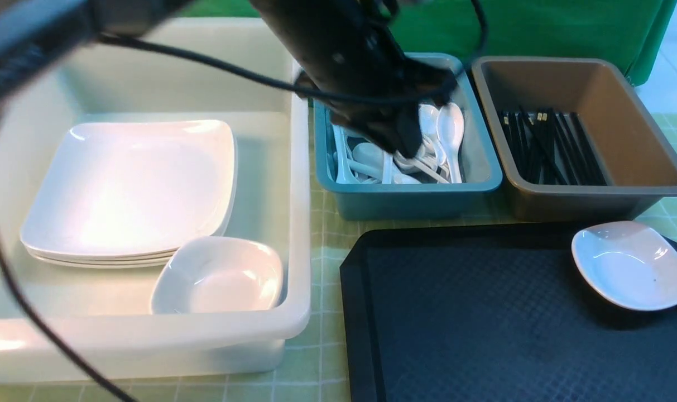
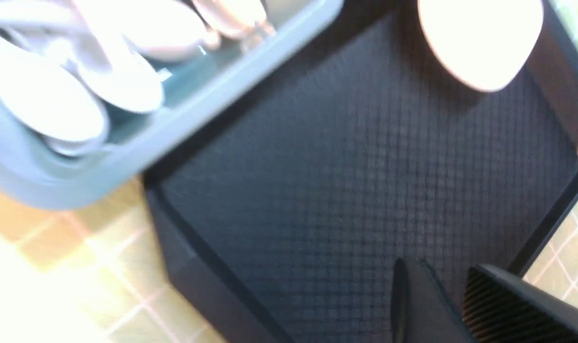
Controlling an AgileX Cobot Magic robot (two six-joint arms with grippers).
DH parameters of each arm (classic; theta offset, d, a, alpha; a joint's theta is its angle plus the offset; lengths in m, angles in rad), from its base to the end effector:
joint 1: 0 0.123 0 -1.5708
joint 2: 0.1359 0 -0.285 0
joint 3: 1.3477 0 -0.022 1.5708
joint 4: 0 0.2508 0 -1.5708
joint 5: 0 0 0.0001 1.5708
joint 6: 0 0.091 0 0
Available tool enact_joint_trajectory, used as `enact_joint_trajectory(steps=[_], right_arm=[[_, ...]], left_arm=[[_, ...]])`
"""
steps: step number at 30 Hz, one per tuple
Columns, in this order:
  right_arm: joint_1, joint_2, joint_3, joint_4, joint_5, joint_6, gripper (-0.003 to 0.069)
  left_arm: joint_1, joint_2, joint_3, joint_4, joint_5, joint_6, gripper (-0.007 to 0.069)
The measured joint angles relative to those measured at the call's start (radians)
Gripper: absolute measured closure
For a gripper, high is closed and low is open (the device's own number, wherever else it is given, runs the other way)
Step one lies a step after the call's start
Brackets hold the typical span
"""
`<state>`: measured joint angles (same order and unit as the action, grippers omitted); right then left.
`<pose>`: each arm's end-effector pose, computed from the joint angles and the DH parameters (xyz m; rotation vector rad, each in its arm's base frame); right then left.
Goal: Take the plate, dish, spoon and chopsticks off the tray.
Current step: Use the right arm to grab a small plate from the dinner plate, then use the right arm to put the small plate into the large storage box on the left
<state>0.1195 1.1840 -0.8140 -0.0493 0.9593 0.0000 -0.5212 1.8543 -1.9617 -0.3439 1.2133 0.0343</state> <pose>0.2045 0.0209 0.2641 -0.1981 2.8037 -0.0354 0.3365 -0.2264 0.3807 0.6820 2.5325 -0.6370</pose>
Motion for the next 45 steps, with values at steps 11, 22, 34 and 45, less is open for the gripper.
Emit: enact_joint_trajectory(steps=[11,22,34,45], right_arm=[[0.135,0.363,-0.139,-0.064,-0.158,-0.024,0.0260],[0.170,0.617,-0.239,-0.307,-0.193,0.086,0.0260],[0.235,0.645,-0.253,-0.402,-0.113,0.126,0.0533],[0.767,0.178,-0.377,-0.179,0.133,0.137,0.0633]], left_arm=[[0.277,-0.330,0.415,0.055,0.002,0.074,0.0489],[0.505,-0.415,0.594,0.056,0.004,0.077,0.0488],[0.514,-0.415,0.612,-0.070,0.004,0.190,0.0488],[0.518,-0.415,0.612,-0.035,-0.012,0.229,0.0487]])
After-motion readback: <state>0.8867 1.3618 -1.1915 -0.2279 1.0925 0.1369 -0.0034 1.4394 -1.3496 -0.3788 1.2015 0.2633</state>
